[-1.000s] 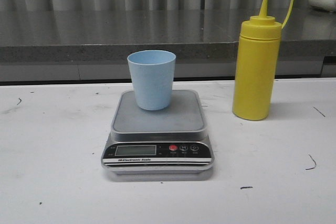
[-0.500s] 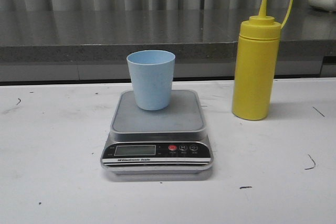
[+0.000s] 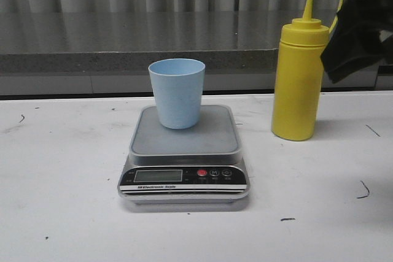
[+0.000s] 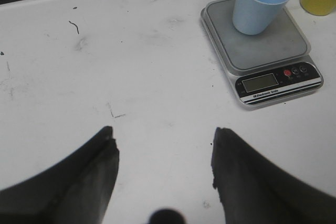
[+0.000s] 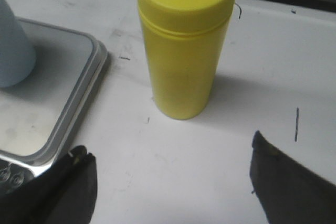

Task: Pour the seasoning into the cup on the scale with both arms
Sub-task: 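Move the right gripper to the yellow bottle and grasp it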

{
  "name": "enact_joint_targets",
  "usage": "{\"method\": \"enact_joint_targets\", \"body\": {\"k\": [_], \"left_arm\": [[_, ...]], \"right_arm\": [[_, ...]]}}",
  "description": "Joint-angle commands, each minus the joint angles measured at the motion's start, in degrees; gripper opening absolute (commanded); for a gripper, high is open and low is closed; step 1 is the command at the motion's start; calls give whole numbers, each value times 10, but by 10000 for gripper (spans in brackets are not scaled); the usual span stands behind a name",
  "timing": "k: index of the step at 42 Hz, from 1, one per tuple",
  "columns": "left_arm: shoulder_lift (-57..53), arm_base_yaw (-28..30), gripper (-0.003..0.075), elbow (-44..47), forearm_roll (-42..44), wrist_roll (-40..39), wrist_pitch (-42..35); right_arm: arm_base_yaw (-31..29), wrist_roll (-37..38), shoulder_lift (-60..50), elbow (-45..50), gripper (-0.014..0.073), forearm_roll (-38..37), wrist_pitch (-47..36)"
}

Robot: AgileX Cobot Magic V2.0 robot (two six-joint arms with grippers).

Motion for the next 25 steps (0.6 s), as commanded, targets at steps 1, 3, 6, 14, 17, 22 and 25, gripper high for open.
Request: {"method": "enact_joint_targets", "body": {"k": [1, 3, 6, 14, 17, 22, 25], "left_arm": [[1, 2, 386, -14, -5, -3, -39], [1, 2, 386, -14, -5, -3, -39], [1, 2, 386, -14, -5, -3, -39], [1, 2, 386, -14, -5, -3, -39], [1, 2, 386, -14, -5, -3, -39], [1, 2, 386, -14, -5, -3, -39], [1, 2, 386, -14, -5, -3, -39]], "right_arm": [[6, -6, 11, 31, 614, 2, -154], [8, -6, 25, 59, 614, 2, -213], [8, -5, 48, 86, 614, 1, -293], [8, 5, 121, 99, 614, -7, -409], [8, 19, 148, 99, 614, -16, -451], [8, 55, 190, 99, 614, -36, -526], [8, 57, 214, 99, 614, -36, -572]]}}
